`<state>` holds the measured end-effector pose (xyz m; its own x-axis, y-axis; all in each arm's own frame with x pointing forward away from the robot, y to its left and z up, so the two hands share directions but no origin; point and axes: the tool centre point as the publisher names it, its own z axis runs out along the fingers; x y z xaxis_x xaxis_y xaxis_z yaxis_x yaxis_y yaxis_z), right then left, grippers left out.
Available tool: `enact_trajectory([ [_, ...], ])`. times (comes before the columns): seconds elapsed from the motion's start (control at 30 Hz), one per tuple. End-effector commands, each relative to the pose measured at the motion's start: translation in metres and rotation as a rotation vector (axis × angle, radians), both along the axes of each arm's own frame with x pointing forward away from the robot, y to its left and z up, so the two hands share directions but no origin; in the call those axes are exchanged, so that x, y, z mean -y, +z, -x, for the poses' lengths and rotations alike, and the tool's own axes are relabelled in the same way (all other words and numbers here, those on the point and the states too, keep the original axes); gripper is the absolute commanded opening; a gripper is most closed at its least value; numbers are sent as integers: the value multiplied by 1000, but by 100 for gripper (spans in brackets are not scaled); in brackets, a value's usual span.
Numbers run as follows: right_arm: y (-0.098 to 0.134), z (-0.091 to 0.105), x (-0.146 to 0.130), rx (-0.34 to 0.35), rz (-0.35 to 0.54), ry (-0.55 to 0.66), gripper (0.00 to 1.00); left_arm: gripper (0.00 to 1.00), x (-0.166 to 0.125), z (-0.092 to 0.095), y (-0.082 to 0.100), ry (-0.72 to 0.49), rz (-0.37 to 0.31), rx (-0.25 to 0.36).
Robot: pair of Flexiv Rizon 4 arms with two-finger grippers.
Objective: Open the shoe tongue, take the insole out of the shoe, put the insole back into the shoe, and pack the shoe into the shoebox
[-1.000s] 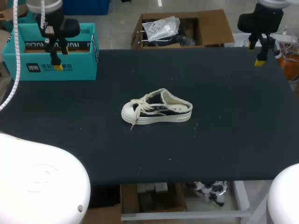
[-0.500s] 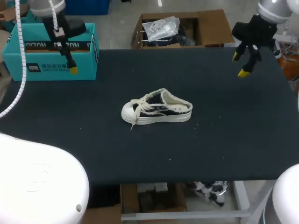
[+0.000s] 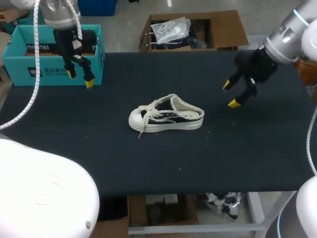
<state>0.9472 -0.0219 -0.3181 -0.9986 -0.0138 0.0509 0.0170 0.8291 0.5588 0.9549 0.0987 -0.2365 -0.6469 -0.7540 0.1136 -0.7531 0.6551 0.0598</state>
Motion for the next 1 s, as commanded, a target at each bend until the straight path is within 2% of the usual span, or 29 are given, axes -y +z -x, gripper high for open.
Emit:
enact_trajectory([
  [0.03, -9, 5, -1, 62, -21, -40, 100, 100, 10, 0, 3, 17, -39, 2],
  [0.27, -9, 5, -1, 62, -21, -40, 100, 100, 10, 0, 3, 17, -39, 2],
  [0.3, -9, 5, -1, 62, -21, -40, 100, 100, 15, 0, 10, 35, 4, -23],
  [0.33, -9, 5, -1, 62, -21, -40, 100, 100, 23, 3, 12, 95, 18, -8],
  [0.43, -19, 6, -10, 52, -33, -56, 100, 100, 55, 17, 5, 250, 0, -8],
  [0.47, -24, 6, -14, 36, -49, -65, 100, 100, 65, 20, 3, 327, 11, -30],
  [0.53, -33, 7, -22, 40, -96, -70, 100, 100, 81, 20, 4, 485, -6, -29],
  [0.57, -38, 7, -25, 34, -117, -74, 100, 100, 88, 22, 4, 511, 12, -63],
  [0.6, -43, 7, -29, 41, -118, -71, 100, 100, 94, 24, 3, 575, 6, -53],
  [0.63, -48, 7, -34, 44, -137, -74, 100, 100, 101, 26, 2, 644, -19, -13],
  [0.7, -56, 8, -43, 53, -152, -76, 100, 100, 113, 31, 1, 671, -22, -26],
  [0.73, -60, 9, -47, 59, -175, -69, 100, 100, 121, 33, 0, 736, -40, 5],
  [0.83, -69, 9, -58, 52, -174, -80, 100, 100, 131, 35, 0, 775, -40, -11],
  [0.87, -73, 8, -62, 49, -176, -89, 100, 100, 137, 35, -1, 817, -47, 11],
  [0.9, -76, 8, -65, 48, -177, -92, 100, 100, 141, 36, -1, 796, -50, -15],
  [1.0, -82, 9, -73, 42, -200, -100, 100, 100, 153, 36, -5, 812, -69, -8],
])
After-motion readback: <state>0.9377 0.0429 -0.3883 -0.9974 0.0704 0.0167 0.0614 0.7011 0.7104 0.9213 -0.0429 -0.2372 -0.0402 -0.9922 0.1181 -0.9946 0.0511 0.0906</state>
